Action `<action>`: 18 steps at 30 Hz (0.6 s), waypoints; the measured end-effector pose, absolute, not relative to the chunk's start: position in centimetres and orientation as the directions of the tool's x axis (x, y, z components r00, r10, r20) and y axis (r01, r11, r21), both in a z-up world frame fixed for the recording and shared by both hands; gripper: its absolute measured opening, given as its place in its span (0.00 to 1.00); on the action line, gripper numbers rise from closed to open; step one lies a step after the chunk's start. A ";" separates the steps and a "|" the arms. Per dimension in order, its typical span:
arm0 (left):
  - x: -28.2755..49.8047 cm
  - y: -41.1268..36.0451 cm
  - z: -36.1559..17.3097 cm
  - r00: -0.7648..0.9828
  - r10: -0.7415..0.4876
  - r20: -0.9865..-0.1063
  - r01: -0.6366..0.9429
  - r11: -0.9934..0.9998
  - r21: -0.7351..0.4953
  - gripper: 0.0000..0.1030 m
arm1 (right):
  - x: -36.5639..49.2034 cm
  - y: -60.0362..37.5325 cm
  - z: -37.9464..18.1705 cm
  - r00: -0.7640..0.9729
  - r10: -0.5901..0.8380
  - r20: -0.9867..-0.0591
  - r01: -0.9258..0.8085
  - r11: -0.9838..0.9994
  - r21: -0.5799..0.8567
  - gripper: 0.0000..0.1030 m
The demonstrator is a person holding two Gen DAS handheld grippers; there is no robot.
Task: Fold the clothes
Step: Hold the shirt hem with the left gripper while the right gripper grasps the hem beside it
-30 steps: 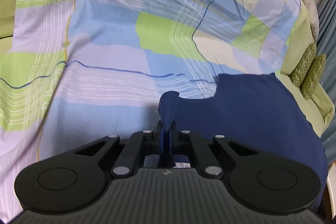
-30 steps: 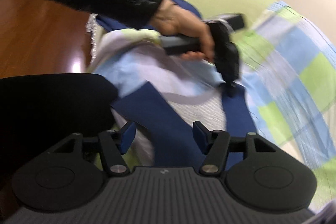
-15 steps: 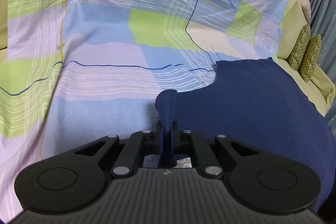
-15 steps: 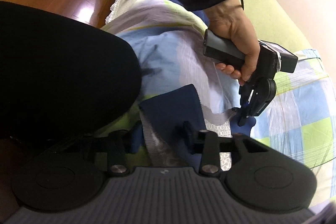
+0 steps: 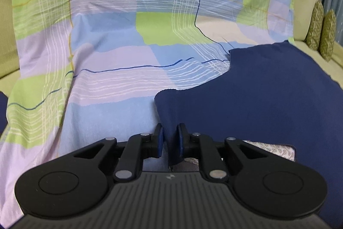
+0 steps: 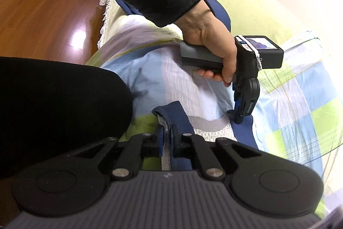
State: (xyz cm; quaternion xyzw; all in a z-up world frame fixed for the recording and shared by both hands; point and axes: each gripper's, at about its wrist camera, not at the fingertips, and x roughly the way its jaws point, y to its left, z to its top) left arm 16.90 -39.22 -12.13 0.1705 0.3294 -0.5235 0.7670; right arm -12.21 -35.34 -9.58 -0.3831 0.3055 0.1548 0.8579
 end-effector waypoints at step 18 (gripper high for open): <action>13.7 -40.6 -12.7 0.361 -0.651 -0.668 0.926 0.332 0.178 0.21 | -12.0 -35.2 -10.7 0.733 0.033 -0.679 -0.516 0.677 -0.525 0.04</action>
